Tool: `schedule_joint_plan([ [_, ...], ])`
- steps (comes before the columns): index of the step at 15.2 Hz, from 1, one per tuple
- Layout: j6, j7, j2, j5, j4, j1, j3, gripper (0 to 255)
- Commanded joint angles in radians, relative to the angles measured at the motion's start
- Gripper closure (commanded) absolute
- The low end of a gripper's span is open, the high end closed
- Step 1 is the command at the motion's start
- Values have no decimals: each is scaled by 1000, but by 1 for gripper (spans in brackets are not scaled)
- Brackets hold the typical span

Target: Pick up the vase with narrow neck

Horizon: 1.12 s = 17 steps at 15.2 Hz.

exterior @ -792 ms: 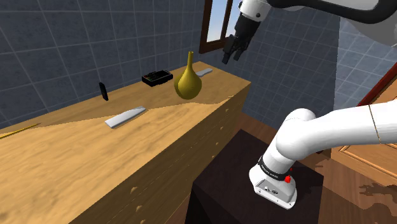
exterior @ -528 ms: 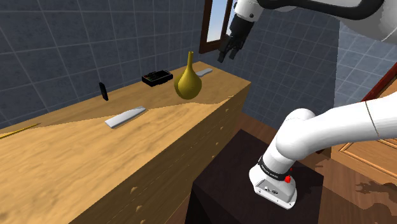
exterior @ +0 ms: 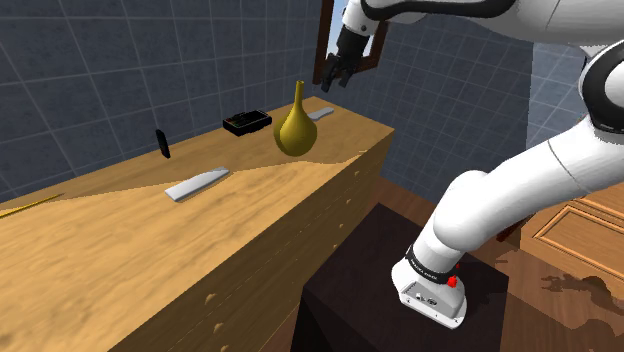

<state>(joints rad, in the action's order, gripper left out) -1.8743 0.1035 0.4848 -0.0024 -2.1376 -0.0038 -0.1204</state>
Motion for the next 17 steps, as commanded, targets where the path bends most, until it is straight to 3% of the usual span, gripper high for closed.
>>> schedule_joint_plan([
  [1, -34, 15, -70, 1, 43, 2, -11, 0],
  [9, -115, 94, -361, 31, 278, -2, -61, 0],
  [17, -115, 163, -641, 89, 576, -29, -86, 0],
])
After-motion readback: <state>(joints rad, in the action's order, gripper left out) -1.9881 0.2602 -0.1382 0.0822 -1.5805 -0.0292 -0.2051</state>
